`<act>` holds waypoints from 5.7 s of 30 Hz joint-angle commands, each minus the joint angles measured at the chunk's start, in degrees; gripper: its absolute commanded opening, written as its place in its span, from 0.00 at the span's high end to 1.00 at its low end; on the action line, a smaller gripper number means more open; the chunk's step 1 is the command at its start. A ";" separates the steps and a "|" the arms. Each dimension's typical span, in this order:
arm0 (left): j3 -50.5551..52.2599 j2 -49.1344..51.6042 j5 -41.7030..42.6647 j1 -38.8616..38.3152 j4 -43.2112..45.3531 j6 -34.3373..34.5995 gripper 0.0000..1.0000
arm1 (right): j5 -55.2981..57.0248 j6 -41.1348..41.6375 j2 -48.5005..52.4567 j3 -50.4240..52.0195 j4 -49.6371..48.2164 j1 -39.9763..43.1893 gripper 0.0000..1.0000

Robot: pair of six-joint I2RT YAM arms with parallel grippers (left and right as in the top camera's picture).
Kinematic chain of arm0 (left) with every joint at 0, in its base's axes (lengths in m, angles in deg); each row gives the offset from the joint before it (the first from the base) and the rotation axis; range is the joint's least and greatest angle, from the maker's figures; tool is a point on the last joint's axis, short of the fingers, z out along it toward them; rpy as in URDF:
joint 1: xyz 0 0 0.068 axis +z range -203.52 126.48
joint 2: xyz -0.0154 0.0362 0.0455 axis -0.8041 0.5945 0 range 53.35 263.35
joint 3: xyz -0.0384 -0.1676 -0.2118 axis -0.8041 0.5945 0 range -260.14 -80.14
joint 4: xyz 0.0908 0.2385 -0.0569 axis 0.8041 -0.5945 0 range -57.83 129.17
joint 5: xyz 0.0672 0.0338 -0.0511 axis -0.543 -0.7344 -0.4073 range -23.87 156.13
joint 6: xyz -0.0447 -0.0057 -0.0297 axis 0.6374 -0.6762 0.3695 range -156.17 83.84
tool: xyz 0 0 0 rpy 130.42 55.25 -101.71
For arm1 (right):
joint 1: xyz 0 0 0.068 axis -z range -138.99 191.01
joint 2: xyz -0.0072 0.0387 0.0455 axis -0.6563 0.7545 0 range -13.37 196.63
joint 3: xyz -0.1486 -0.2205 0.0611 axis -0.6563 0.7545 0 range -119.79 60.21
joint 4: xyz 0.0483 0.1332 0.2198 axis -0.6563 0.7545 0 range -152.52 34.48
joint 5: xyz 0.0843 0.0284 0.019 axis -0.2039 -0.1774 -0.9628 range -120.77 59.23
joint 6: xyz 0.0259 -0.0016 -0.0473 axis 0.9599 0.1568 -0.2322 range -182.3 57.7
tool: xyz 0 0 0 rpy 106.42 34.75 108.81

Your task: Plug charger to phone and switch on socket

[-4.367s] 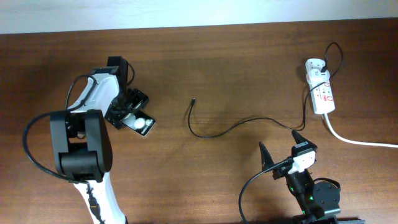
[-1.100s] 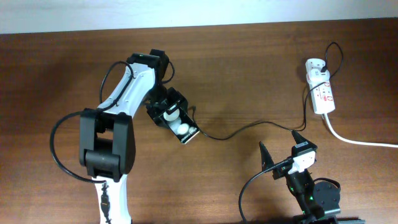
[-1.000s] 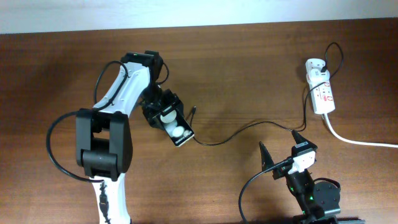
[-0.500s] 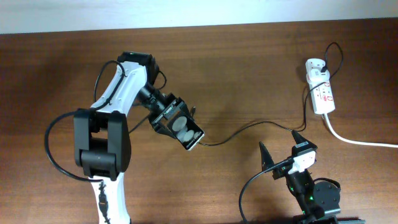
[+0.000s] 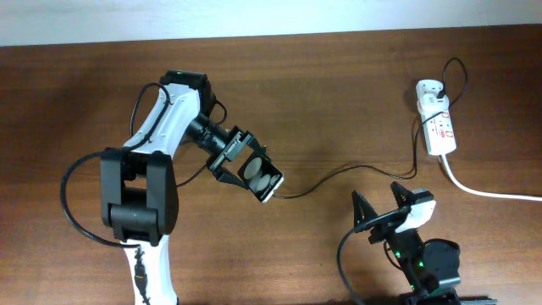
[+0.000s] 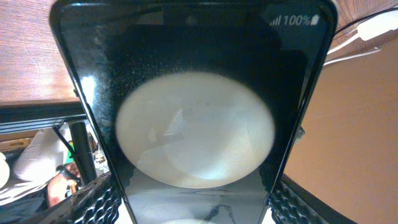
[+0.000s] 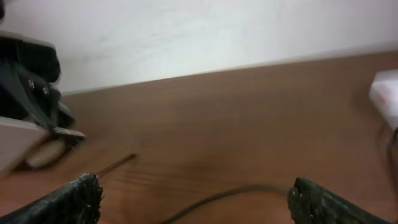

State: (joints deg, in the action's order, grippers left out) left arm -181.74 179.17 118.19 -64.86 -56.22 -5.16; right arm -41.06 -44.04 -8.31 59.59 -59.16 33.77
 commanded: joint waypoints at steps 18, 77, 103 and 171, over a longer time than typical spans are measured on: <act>-1.09 0.04 -7.13 -0.13 20.28 16.98 1.00 | -1.95 17.90 45.64 -24.85 -3.80 -21.46 0.01; 47.56 -46.64 -28.87 -6.51 74.16 -6.25 0.01 | -37.73 31.01 83.82 -44.28 -9.51 0.48 0.96; 75.21 -22.27 -7.45 2.80 170.86 46.05 0.01 | -28.57 50.47 97.57 -44.28 -49.31 -14.49 0.96; 47.76 -19.58 32.63 1.70 134.14 83.08 1.00 | 8.20 10.49 70.31 -44.28 31.87 -10.69 0.01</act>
State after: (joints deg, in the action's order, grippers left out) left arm -132.67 159.02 148.22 -63.54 77.76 77.07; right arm -33.58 -32.98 61.26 15.37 -27.84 22.93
